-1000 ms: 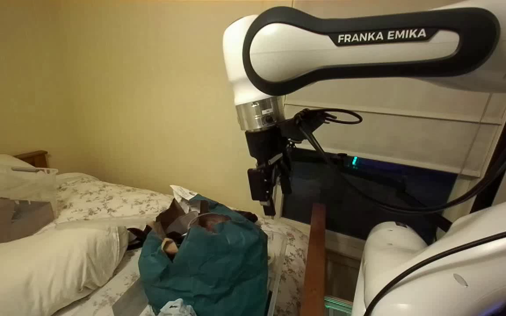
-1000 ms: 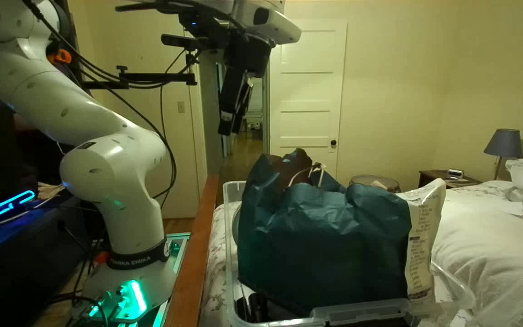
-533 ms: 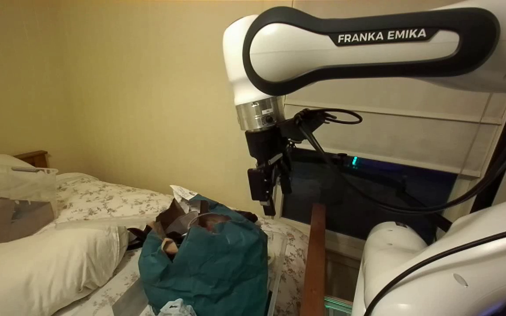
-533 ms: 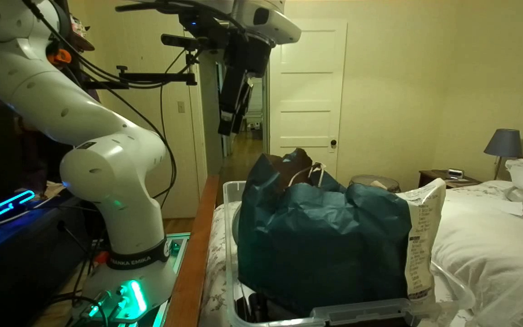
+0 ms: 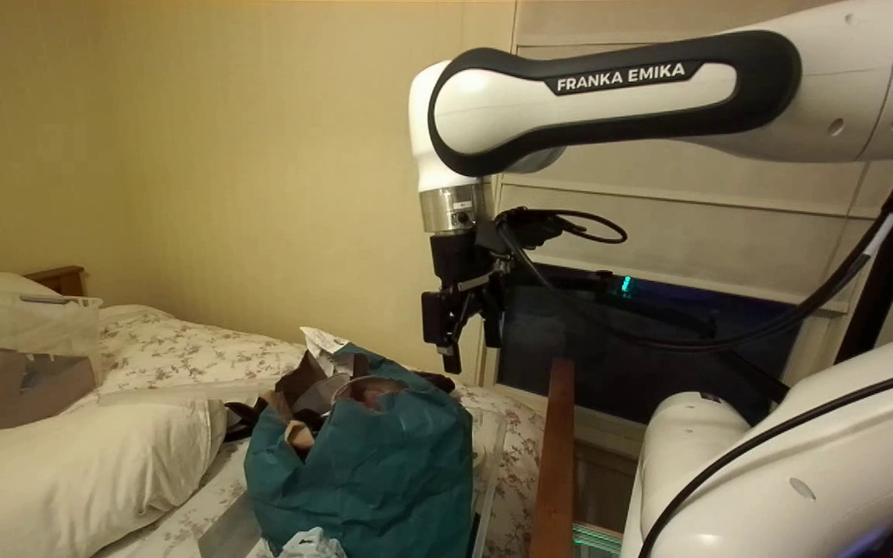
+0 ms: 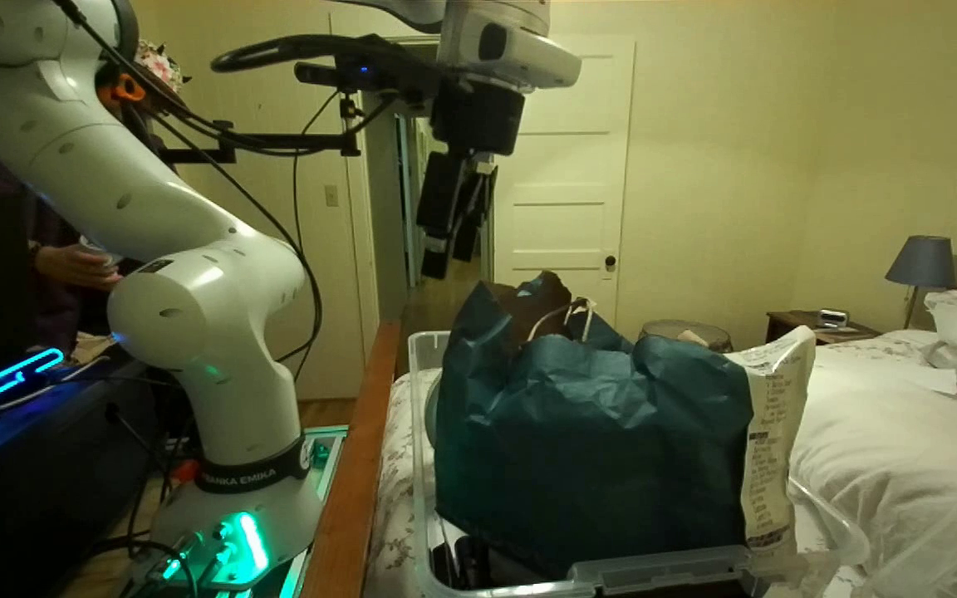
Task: Push the plastic container box forwards
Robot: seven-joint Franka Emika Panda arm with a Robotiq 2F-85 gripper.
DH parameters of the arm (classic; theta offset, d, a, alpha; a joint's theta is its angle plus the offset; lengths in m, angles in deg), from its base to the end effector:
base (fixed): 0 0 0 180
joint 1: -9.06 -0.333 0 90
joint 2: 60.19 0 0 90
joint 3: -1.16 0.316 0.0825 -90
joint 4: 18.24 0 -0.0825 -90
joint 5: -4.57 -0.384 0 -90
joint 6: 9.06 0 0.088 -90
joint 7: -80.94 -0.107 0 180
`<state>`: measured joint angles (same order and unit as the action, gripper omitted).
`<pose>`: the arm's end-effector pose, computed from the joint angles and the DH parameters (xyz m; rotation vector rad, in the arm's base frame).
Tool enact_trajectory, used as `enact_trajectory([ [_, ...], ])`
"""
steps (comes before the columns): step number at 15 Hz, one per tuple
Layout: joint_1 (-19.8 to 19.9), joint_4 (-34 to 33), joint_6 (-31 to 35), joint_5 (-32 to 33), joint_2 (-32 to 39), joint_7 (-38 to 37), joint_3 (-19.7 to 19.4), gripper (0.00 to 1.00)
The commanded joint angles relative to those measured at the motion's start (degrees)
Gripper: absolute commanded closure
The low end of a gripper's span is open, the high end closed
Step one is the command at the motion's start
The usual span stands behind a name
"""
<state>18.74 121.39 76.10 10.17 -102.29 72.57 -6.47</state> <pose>0.2864 -0.1083 0.5283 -3.0557 0.6222 0.3442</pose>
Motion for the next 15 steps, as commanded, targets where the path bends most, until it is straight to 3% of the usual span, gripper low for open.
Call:
enact_trajectory([
  [1, 2.37, 1.61, 7.57, -2.78, 3.77, -1.15, -3.13, 0.00],
  [5, 7.69, 2.35, 14.64, -1.99, 8.61, -4.84, -6.64, 0.00],
  [11, 16.05, 4.47, 17.99, -1.77, 13.44, -12.76, -9.52, 0.00],
  [12, 14.93, 2.33, 15.70, -1.16, 12.44, -8.92, -9.16, 0.00],
  [15, 15.35, 2.46, 15.82, -1.09, 13.06, -8.91, -9.20, 0.00],
])
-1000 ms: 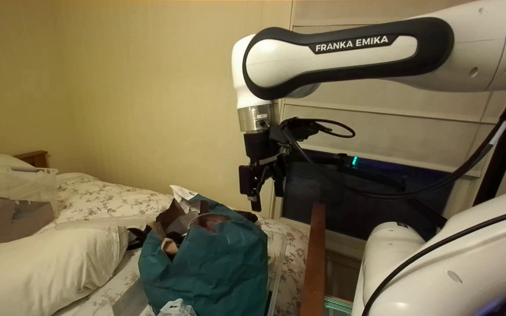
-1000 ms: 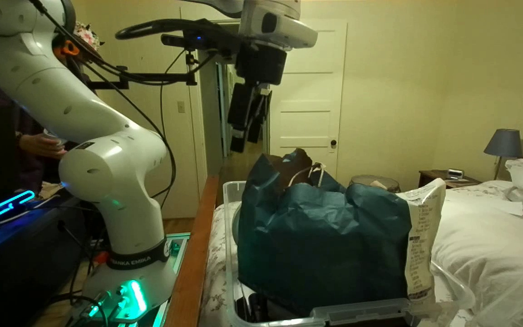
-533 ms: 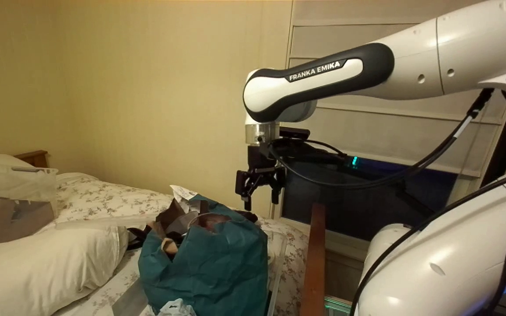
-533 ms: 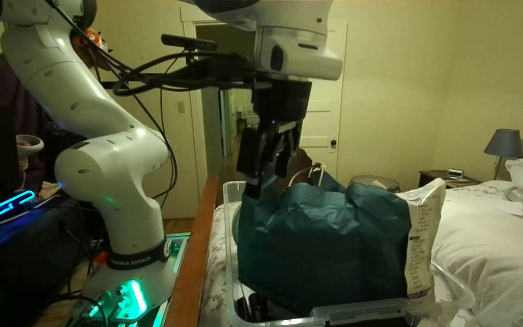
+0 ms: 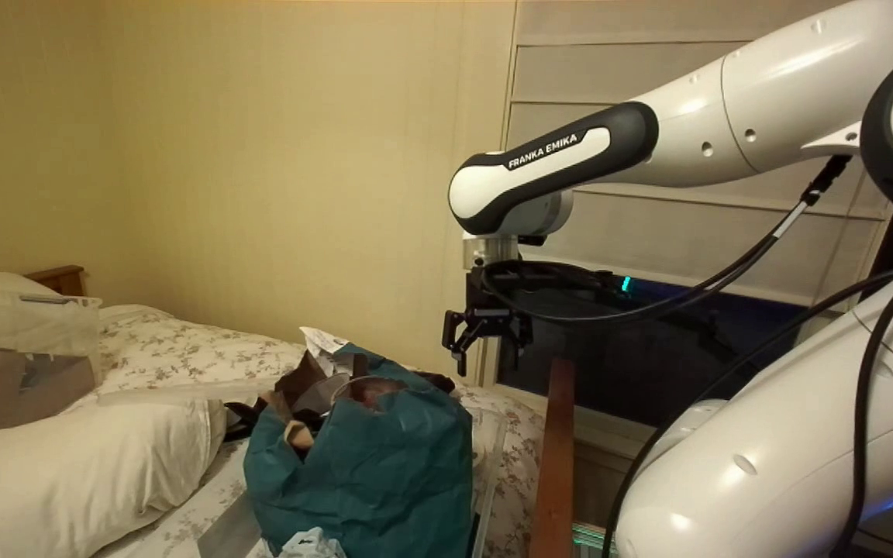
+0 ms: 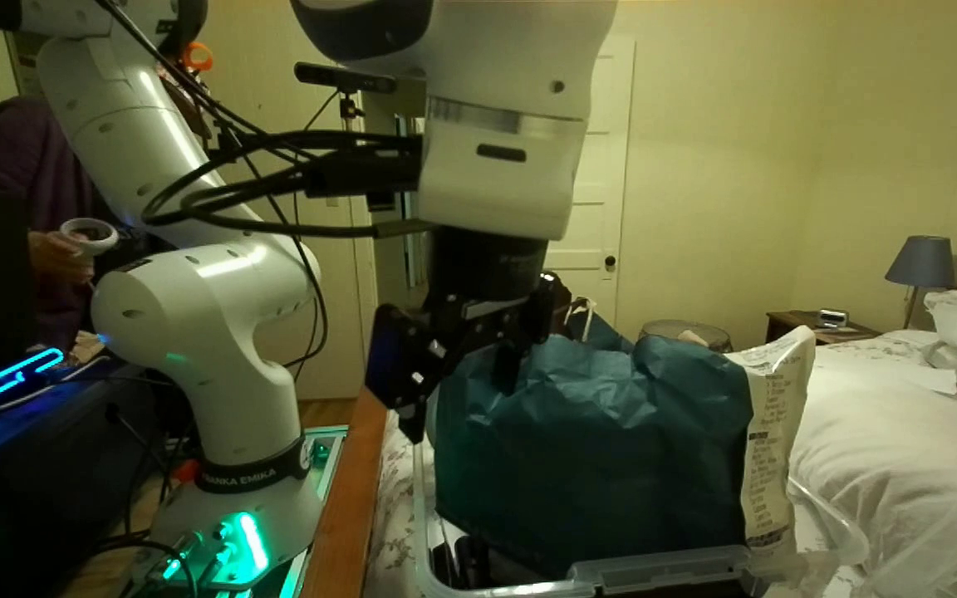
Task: Push the plastic container box forwards
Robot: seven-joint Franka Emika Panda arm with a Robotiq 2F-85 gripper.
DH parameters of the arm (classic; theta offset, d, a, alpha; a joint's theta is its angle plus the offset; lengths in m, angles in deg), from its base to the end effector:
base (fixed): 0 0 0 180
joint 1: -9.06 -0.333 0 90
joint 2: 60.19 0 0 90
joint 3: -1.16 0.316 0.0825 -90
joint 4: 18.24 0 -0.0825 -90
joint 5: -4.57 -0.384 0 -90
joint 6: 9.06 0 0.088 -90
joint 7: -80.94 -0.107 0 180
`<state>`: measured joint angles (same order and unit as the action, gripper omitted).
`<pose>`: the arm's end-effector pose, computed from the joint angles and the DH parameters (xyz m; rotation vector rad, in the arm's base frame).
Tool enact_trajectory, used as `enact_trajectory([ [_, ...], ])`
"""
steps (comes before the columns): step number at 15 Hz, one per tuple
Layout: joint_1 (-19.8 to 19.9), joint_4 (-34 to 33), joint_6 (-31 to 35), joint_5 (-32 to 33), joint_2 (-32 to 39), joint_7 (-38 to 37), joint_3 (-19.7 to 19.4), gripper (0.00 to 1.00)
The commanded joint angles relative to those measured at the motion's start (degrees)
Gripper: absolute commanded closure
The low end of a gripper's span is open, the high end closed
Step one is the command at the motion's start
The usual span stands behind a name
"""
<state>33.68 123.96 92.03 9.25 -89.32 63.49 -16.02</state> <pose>0.2698 -0.2544 0.4427 -2.6786 1.3888 0.3164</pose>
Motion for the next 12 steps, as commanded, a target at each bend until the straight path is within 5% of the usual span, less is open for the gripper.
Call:
enact_trajectory([
  [1, 0.34, -0.13, -0.11, -0.16, 0.03, 0.16, 0.49, 0.00],
  [12, 0.35, 2.50, 4.49, 1.03, 6.28, -8.97, 3.77, 0.00],
])
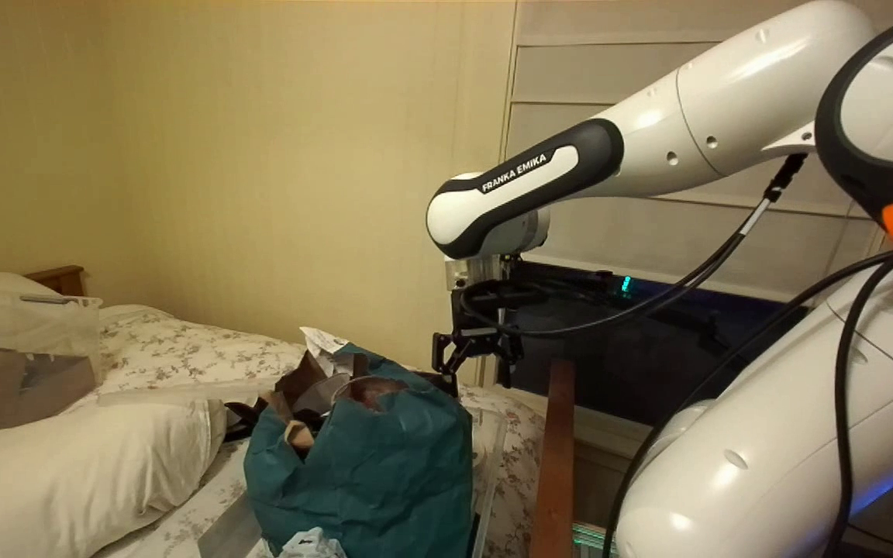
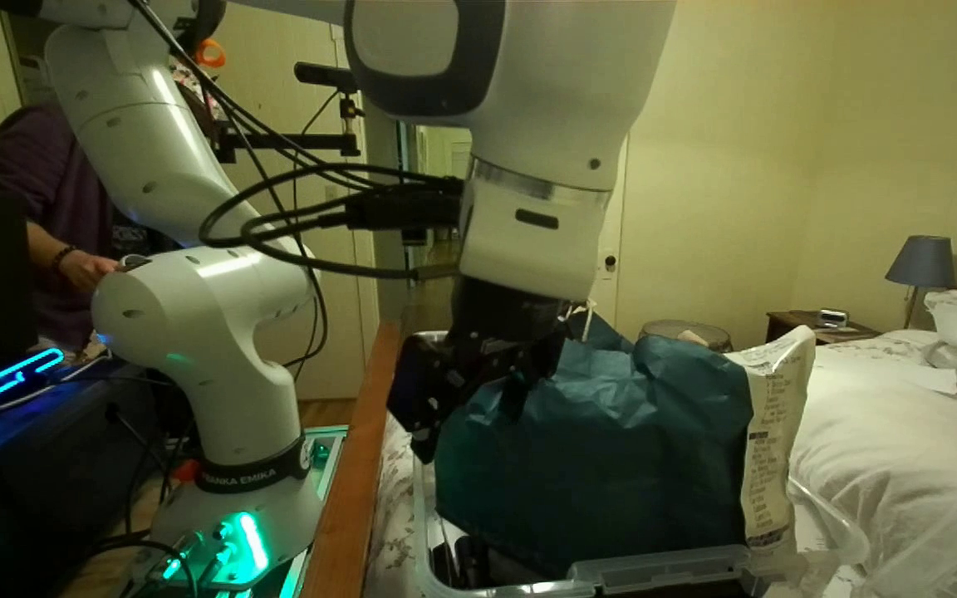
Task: Push the plastic container box forwards
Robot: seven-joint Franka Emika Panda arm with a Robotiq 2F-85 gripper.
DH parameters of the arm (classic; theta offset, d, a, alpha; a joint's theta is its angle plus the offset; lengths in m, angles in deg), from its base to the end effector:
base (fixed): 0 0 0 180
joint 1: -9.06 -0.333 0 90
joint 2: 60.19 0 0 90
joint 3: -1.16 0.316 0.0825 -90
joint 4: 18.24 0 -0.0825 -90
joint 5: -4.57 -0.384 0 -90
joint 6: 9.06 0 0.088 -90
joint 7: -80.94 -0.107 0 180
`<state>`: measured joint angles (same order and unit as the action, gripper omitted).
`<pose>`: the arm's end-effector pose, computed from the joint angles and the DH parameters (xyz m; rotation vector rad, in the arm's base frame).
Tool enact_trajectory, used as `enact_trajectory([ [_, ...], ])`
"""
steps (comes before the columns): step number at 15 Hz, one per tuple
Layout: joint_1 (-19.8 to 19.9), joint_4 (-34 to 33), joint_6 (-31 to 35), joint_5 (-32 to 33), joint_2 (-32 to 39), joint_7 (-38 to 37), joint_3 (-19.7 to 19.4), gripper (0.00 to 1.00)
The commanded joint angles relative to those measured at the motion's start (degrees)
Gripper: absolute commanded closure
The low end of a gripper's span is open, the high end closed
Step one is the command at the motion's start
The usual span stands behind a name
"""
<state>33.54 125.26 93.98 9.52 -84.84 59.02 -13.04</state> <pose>0.2893 -0.2406 0.4094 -2.6864 1.4492 0.4301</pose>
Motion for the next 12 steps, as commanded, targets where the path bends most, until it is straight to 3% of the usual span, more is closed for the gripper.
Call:
enact_trajectory([
  [1, 0.84, 1.58, 3.60, 1.28, 2.42, -6.99, 1.06, 0.00],
  [5, 2.37, 2.26, 8.52, 5.67, 4.26, -18.51, 1.90, 0.03],
  [6, 2.33, 2.24, 7.83, 6.17, 4.77, -20.56, 1.81, 0.26],
  [8, 1.84, 2.33, 5.24, 6.31, 5.56, -23.17, 1.50, 0.32],
  [12, 0.73, 4.28, 1.83, 5.38, 5.66, -23.48, 0.94, 0.62],
])
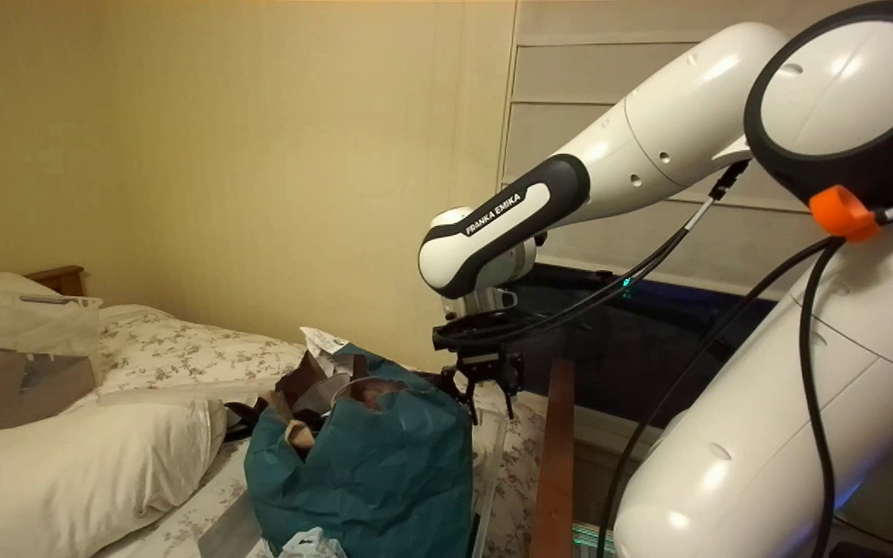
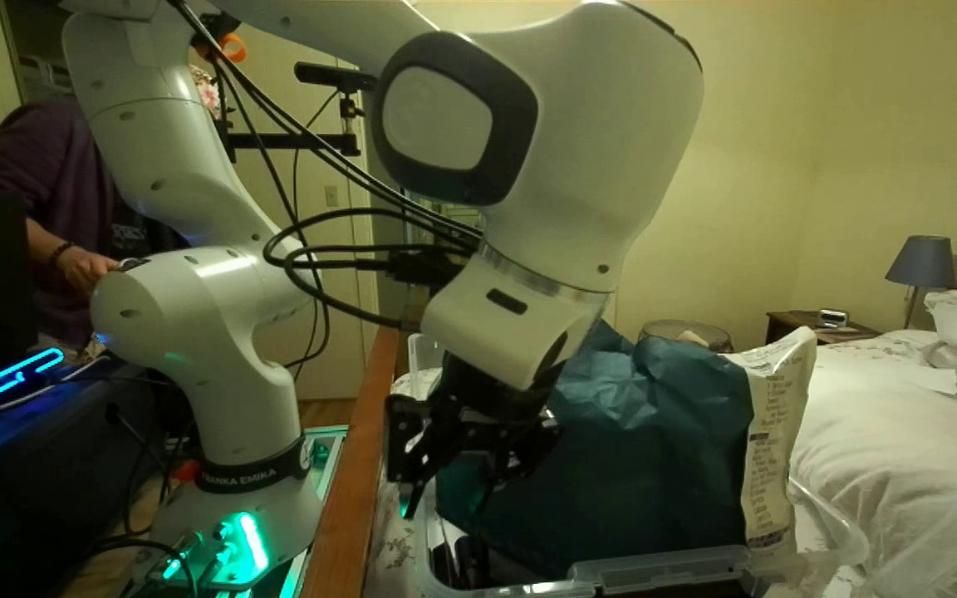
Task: Push the plastic container box forwards
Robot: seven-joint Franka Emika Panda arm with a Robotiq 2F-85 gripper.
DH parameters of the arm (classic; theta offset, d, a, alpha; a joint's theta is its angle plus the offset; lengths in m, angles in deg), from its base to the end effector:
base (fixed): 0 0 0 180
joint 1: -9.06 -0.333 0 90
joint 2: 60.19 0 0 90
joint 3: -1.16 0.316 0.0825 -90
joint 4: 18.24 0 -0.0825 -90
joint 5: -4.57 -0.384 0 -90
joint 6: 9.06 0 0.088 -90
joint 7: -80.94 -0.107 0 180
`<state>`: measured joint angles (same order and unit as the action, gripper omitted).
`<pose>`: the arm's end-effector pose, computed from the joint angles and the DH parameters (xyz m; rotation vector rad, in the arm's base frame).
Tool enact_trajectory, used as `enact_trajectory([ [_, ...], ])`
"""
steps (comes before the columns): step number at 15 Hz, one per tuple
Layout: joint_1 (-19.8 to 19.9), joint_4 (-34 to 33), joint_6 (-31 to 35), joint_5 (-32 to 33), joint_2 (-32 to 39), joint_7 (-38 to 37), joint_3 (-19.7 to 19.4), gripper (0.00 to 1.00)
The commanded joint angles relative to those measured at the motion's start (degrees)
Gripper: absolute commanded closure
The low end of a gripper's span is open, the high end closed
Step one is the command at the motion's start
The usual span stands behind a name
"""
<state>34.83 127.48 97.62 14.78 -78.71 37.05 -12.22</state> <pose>0.2874 -0.2483 0.3581 2.3424 -1.8584 -0.5403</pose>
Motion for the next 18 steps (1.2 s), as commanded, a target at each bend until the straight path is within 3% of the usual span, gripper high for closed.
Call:
enact_trajectory([
  [1, -0.79, 2.90, -2.10, 0.00, -0.46, -1.47, 0.16, 0.68],
  [2, -1.03, 3.61, -2.36, -0.08, -0.42, -1.64, 0.29, 0.74],
  [3, -1.54, 4.44, -2.53, -0.61, -0.35, -1.69, 0.52, 0.66],
  [4, -2.15, 5.08, -2.35, -1.12, -0.38, -1.94, 0.90, 0.70],
  [5, -2.87, 5.69, -2.14, -1.96, -0.46, -1.91, 1.20, 0.66],
  [7, -4.65, 6.16, -1.04, -4.48, -0.53, -2.25, 2.14, 0.87],
  [8, -5.44, 6.17, -0.68, -5.86, -0.48, -2.43, 2.56, 0.86],
  [9, -6.10, 5.97, -0.85, -6.62, -0.39, -2.87, 2.93, 0.95],
  [12, -6.29, 5.80, -0.64, -6.68, -0.26, -4.42, 3.08, 0.94],
  [14, -5.95, 5.28, -1.08, -5.99, -0.84, -5.09, 3.03, 0.85],
  [18, -5.67, 4.54, -1.91, -6.11, -2.78, -5.01, 2.68, 0.91],
])
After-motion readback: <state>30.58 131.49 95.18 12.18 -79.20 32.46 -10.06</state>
